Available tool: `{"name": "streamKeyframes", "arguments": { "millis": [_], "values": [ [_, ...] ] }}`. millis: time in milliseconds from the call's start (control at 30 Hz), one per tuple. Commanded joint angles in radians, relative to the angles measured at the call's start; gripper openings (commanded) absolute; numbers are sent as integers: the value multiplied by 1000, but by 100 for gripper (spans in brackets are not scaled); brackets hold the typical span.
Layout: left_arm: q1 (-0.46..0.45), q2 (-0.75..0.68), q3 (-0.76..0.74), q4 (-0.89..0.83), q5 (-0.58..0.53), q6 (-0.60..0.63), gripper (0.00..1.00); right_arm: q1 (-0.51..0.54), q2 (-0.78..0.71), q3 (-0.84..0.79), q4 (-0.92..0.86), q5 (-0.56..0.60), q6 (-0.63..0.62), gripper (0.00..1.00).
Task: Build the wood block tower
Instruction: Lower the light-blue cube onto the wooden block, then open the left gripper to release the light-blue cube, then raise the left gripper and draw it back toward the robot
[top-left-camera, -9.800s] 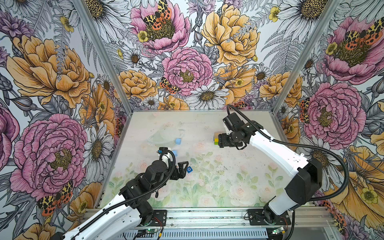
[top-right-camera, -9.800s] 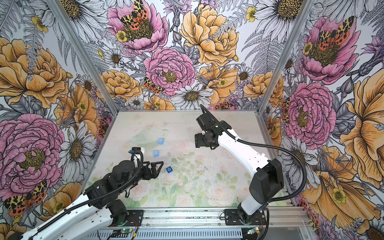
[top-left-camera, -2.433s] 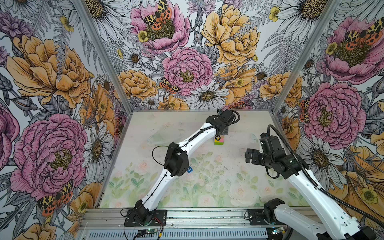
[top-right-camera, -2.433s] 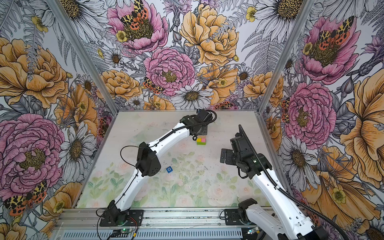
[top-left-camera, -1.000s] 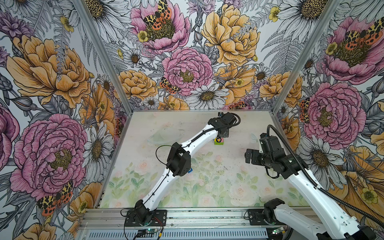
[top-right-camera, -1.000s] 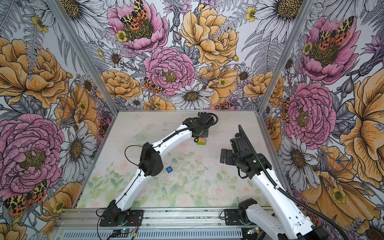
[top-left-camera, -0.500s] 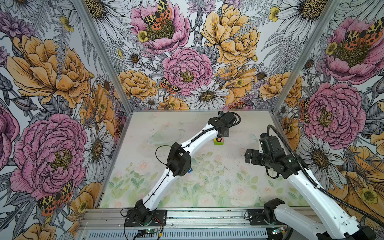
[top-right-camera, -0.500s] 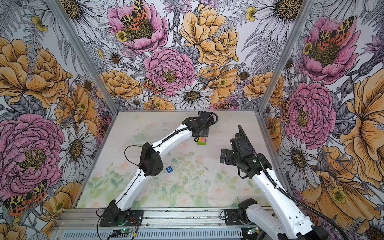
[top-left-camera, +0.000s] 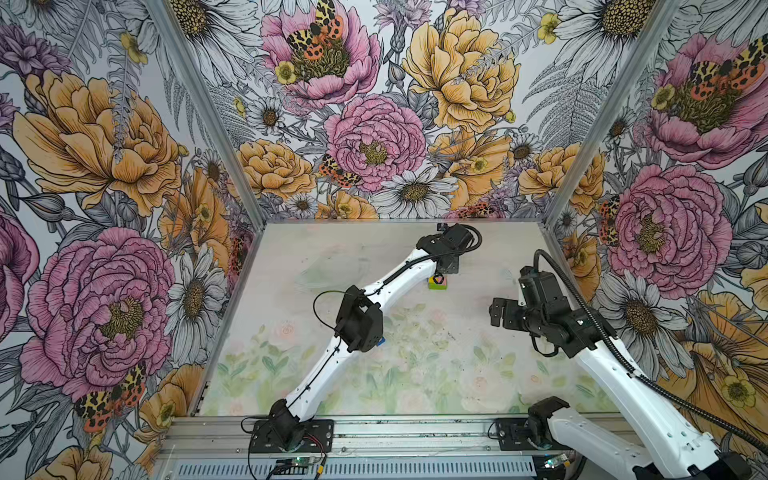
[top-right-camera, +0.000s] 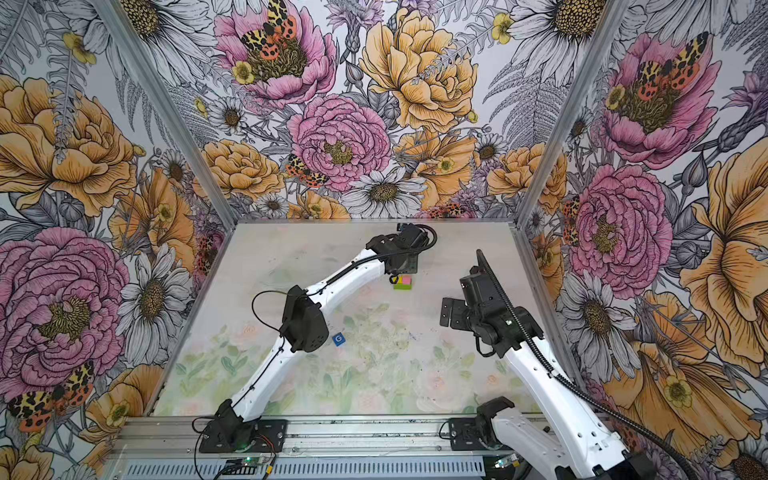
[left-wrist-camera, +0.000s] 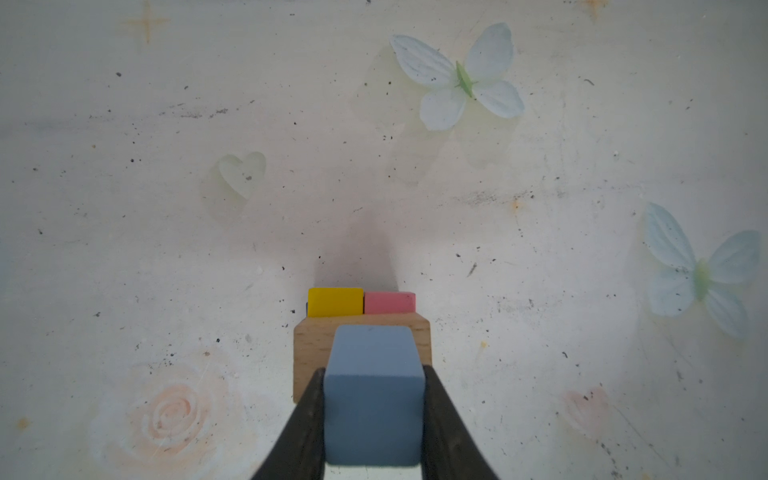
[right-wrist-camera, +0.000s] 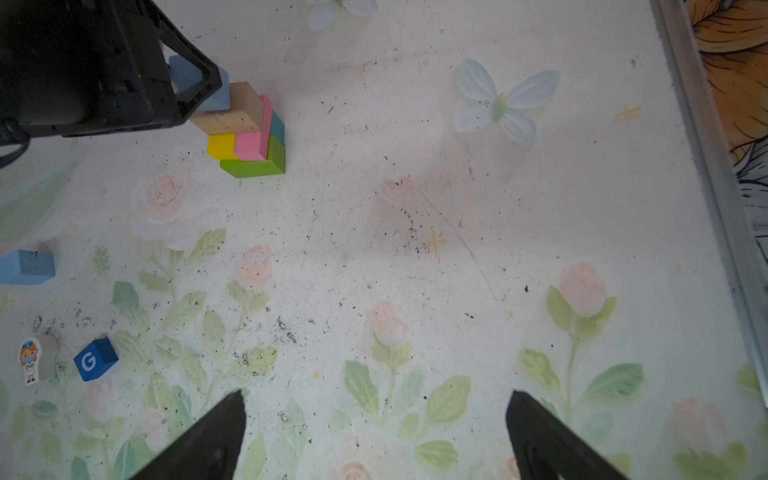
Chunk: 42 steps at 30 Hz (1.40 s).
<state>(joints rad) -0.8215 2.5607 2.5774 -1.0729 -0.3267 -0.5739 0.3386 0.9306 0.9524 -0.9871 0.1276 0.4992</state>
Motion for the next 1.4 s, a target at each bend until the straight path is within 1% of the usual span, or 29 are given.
{"name": "streamKeyframes", "arguments": {
  "millis": [0,100,367,833,1133,1367],
  "values": [
    [5,6,15,4,-12,15,23,-7,2,-5,2,0,-10,100],
    [7,4,13,5,-13,16,26,-6,1,-6,2,-2,-11,100],
    [7,1,5,6,-15,17,40,-6,0,-6,3,-6,-14,100],
    [-1,-26,15,5,-43,34,51,-7,-4,-6,4,-5,-11,100],
    [-12,-110,18,6,-87,69,55,-6,-35,-4,4,-3,-14,100],
    [-25,-245,-39,7,-138,110,58,-6,-58,-3,5,0,-12,100]
  ]
}}
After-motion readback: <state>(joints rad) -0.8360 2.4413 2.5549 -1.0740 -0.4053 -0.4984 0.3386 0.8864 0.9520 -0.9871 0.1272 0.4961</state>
